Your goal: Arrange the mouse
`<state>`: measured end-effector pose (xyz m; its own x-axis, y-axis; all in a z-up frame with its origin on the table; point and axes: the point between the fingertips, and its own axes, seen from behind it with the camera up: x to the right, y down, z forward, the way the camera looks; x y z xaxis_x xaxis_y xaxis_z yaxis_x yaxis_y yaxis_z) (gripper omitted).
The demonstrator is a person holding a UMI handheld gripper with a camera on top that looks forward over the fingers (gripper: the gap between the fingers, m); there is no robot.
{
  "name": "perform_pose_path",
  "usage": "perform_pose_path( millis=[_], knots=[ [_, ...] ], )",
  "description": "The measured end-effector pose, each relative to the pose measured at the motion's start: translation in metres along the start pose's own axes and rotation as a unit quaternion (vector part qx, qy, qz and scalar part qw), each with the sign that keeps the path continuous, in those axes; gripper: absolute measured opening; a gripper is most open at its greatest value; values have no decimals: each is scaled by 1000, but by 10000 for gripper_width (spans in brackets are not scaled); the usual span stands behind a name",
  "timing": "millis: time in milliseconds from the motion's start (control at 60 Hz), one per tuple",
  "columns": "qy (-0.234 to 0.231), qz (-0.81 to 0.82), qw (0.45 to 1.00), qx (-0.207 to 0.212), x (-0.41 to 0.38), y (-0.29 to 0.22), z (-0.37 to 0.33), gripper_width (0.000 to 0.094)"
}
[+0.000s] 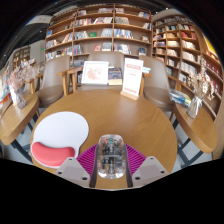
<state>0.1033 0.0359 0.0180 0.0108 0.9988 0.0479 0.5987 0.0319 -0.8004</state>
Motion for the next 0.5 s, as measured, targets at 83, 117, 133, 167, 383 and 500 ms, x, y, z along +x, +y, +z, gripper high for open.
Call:
perform_pose_path(
  millis=[83, 117, 133, 167, 383, 500],
  knots=[
    [-24, 15, 999, 25, -25, -38, -14, 411],
    [-42, 27, 998, 31, -43, -56, -16, 410],
    [-52, 32, 998, 31, -53, -62, -16, 411],
    [-68, 39, 996, 30, -72, -73, -14, 411],
    [-110, 6, 994, 6, -172, -74, 38, 414],
    [-94, -16, 995, -5, -192, -45, 65, 424]
  ],
)
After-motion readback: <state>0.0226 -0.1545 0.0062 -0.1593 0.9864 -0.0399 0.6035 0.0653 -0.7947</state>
